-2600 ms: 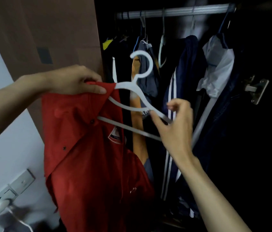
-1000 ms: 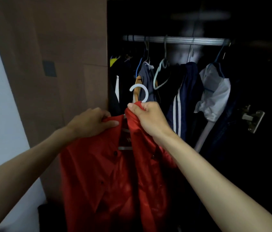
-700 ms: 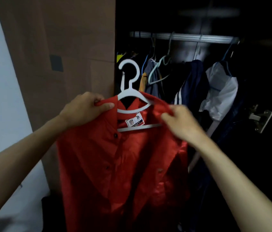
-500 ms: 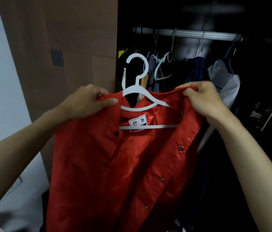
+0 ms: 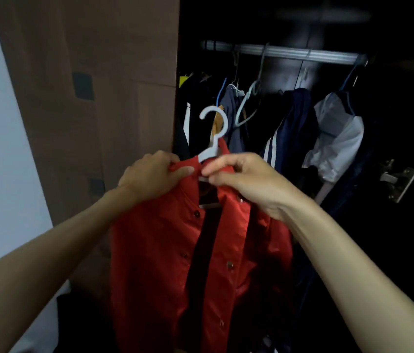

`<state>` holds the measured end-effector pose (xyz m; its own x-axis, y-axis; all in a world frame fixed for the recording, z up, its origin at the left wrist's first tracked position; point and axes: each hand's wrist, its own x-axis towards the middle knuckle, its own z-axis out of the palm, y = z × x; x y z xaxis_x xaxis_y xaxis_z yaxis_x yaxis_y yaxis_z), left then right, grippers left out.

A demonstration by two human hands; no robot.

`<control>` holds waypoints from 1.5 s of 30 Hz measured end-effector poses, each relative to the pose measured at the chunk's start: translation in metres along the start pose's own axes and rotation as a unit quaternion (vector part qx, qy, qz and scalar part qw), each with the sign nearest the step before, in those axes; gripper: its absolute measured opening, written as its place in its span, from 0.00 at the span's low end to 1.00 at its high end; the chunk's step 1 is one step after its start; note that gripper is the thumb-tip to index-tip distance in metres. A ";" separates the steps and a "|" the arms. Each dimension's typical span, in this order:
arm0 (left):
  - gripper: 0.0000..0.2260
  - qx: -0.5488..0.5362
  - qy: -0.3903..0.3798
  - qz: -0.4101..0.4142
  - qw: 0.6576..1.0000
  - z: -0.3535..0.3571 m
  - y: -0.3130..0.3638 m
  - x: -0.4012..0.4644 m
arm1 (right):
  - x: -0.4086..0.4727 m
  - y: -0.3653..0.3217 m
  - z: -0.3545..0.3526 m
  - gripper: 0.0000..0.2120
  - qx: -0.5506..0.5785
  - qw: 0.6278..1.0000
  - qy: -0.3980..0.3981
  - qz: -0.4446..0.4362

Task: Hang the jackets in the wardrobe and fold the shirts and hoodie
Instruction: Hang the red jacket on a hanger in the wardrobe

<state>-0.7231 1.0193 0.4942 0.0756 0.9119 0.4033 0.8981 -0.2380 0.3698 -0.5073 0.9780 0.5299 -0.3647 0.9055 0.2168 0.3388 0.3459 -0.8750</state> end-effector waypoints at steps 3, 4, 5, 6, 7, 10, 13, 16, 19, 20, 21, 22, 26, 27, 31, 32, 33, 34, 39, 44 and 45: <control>0.20 -0.025 0.018 -0.014 0.999 -0.013 -0.015 0.006 | -0.011 0.017 -0.005 0.09 -0.075 0.995 -0.029 0.058; 0.20 -0.029 0.024 -0.015 0.999 -0.015 -0.017 0.008 | -0.012 0.020 -0.004 0.09 -0.091 0.993 -0.026 0.074; 0.19 -0.029 0.030 -0.017 0.999 -0.016 -0.019 0.009 | -0.013 0.023 -0.003 0.09 -0.093 0.991 -0.032 0.088; 0.19 -0.026 0.033 -0.018 0.999 -0.016 -0.018 0.010 | -0.013 0.025 0.000 0.08 -0.089 0.990 -0.046 0.098; 0.19 -0.022 0.035 -0.021 0.999 -0.016 -0.017 0.010 | -0.014 0.027 0.003 0.07 -0.090 0.988 -0.064 0.104; 0.20 -0.015 0.037 -0.027 0.999 -0.017 -0.013 0.010 | -0.017 0.030 0.014 0.09 -0.091 0.978 -0.138 0.128; 0.20 -0.009 0.034 -0.018 0.999 -0.017 -0.011 0.009 | -0.022 0.032 0.015 0.16 -0.084 0.971 -0.192 0.117; 0.20 -0.009 0.034 -0.016 0.999 -0.018 -0.012 0.010 | -0.019 0.036 0.012 0.14 -0.119 0.977 -0.171 0.044; 0.21 -0.010 0.032 -0.010 0.999 -0.017 -0.012 0.010 | -0.015 0.034 0.004 0.08 -0.174 0.975 -0.136 -0.035; 0.22 -0.010 0.032 -0.008 0.999 -0.017 -0.012 0.009 | -0.014 0.031 0.001 0.08 -0.189 0.971 -0.137 -0.056; 0.23 -0.008 0.034 -0.006 0.999 -0.016 -0.013 0.009 | -0.013 0.029 -0.002 0.07 -0.216 0.964 -0.130 -0.081; 0.22 -0.005 0.036 -0.004 0.999 -0.016 -0.013 0.008 | -0.010 0.028 -0.004 0.07 -0.255 0.954 -0.106 -0.116; 0.21 0.005 0.042 0.003 0.999 -0.014 -0.010 0.005 | 0.005 0.029 0.007 0.07 -0.317 0.932 -0.046 -0.167; 0.21 0.008 0.044 0.008 0.999 -0.014 -0.009 0.004 | 0.009 0.031 0.012 0.07 -0.289 0.944 -0.061 -0.147; 0.19 0.006 0.042 0.011 0.999 -0.015 -0.006 0.001 | 0.020 0.044 0.024 0.07 -0.158 0.978 -0.124 -0.063; 0.19 0.001 0.038 0.010 0.999 -0.016 -0.006 0.000 | 0.021 0.047 0.026 0.07 -0.139 0.982 -0.119 -0.052; 0.19 -0.003 0.037 0.011 0.999 -0.015 -0.007 -0.001 | 0.021 0.048 0.029 0.07 -0.124 0.985 -0.109 -0.046; 0.19 -0.007 0.039 0.012 0.999 -0.015 -0.007 -0.002 | 0.021 0.049 0.033 0.07 -0.112 0.988 -0.097 -0.049; 0.21 -0.005 0.049 -0.003 0.999 -0.021 -0.015 -0.003 | 0.017 0.052 0.045 0.06 -0.085 0.992 -0.066 -0.063; 0.23 -0.007 0.042 0.003 0.999 -0.021 -0.017 -0.005 | 0.017 0.052 0.051 0.08 -0.078 0.991 -0.100 -0.031; 0.22 -0.005 0.042 0.002 0.999 -0.020 -0.017 -0.005 | 0.016 0.052 0.052 0.08 -0.072 0.992 -0.093 -0.034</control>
<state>-0.7474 1.0117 0.5027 0.0429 0.8799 0.4731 0.8933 -0.2459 0.3763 -0.5405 0.9982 0.4652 -0.5401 0.8228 0.1769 0.4243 0.4477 -0.7871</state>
